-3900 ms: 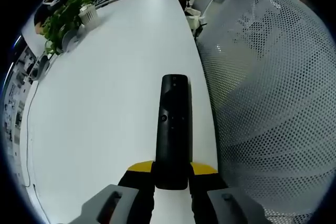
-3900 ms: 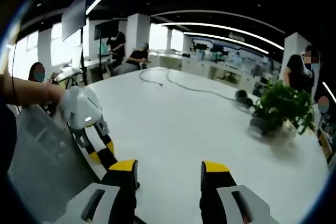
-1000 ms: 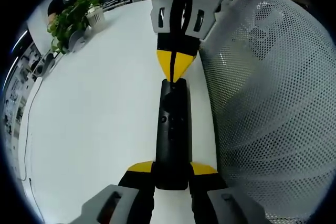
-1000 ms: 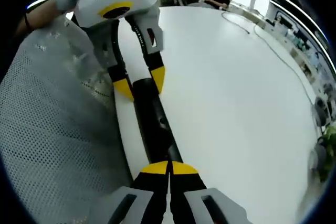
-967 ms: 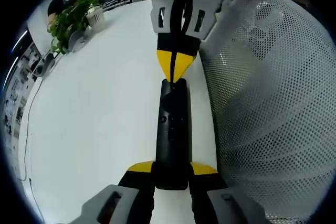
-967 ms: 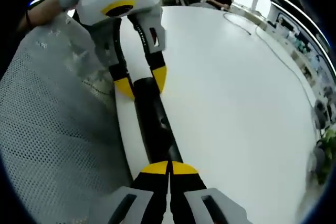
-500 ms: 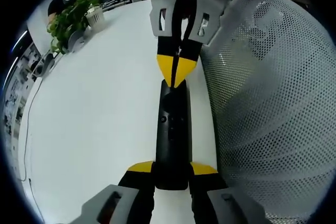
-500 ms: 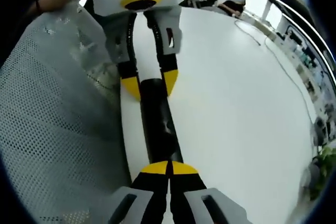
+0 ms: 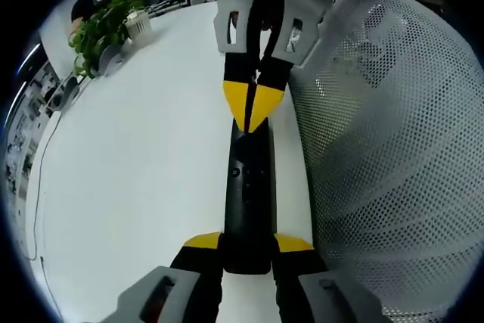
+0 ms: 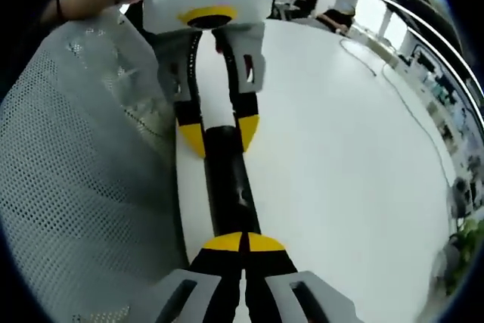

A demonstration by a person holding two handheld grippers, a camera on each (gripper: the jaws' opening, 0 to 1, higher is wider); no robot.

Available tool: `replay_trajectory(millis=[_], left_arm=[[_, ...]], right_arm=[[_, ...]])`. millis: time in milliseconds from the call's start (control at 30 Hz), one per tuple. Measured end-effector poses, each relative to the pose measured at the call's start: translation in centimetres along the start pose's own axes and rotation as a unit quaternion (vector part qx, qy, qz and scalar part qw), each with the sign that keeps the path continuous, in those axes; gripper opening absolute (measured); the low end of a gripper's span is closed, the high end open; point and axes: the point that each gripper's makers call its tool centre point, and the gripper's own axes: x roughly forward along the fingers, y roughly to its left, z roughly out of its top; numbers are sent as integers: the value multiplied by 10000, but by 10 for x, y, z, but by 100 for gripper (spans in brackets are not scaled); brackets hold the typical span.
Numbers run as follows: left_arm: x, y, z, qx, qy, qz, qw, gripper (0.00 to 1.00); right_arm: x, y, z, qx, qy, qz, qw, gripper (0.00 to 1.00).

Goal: Press the specified remote control buttons in sequence, fully releasing each button before pressing the next.

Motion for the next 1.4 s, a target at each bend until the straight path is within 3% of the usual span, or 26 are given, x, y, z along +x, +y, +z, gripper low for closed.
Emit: replay_trajectory(millis=[200,467,567,700,867,1000,1100,1400], left_arm=[[0,0,0,14,17,-7,10000,25],[0,1,0,21,17,-25,10000,25],[1,0,0,33,91,-36,9999,25],[1,0,0,38,154,-19,9999,25],[0,1,0,-14,58,-21,10000,25],[0,1,0,-40,28,-1,10000,25],[0,1,0,-45,23,4,10000,25],[0,1,0,-42,4,-4,10000,25]], right_arm=[[2,0,-5,-444,181,-80,9988,0],[4,-2,-3,-513,267,-146,9982,0],[6,-2,-2,-1021,512,-34,9934,0],[6,-5,3,-172,52,-44,9998,0],[5,-6,2,-58,-88,147,9998,0],[5,-8,4,-174,-99,6,9998,0],[4,-5,9,-90,-231,113,9996,0],[7,-2,5,-129,-161,183,9996,4]])
